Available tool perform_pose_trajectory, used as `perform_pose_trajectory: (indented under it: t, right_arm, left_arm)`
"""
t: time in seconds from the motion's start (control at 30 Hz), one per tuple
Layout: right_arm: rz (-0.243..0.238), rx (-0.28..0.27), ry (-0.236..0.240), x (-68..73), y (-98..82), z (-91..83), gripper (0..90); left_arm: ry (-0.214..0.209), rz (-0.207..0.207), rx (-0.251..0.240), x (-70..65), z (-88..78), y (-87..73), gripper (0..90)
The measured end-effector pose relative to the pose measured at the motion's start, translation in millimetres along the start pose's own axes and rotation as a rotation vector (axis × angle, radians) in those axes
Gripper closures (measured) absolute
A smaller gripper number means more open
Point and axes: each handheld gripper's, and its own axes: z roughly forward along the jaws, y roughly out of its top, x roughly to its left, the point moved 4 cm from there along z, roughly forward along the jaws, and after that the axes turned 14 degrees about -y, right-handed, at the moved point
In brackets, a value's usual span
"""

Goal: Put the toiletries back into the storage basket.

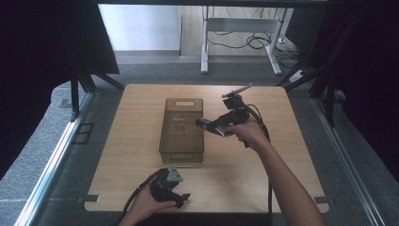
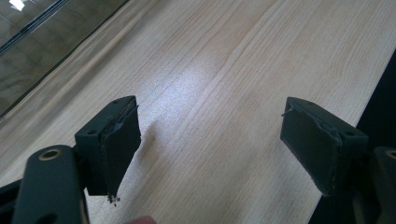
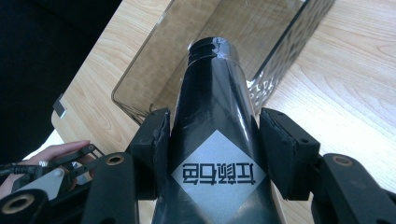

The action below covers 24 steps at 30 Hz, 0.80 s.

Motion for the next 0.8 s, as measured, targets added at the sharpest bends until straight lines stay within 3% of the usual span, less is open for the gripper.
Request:
perform_pose_trajectory:
  t: [0.27,0.8]
  right_arm:
    - [0.016,-0.001,0.023,6.0,11.3,10.6,45.4]
    - [0.03,0.014,0.022,15.7,28.9,31.7,45.6]
  left_arm:
    - [-0.001,0.0,0.0,0.2,0.1,-0.1,20.2]
    - [-0.001,0.001,0.0,0.6,0.8,-0.3,20.2]
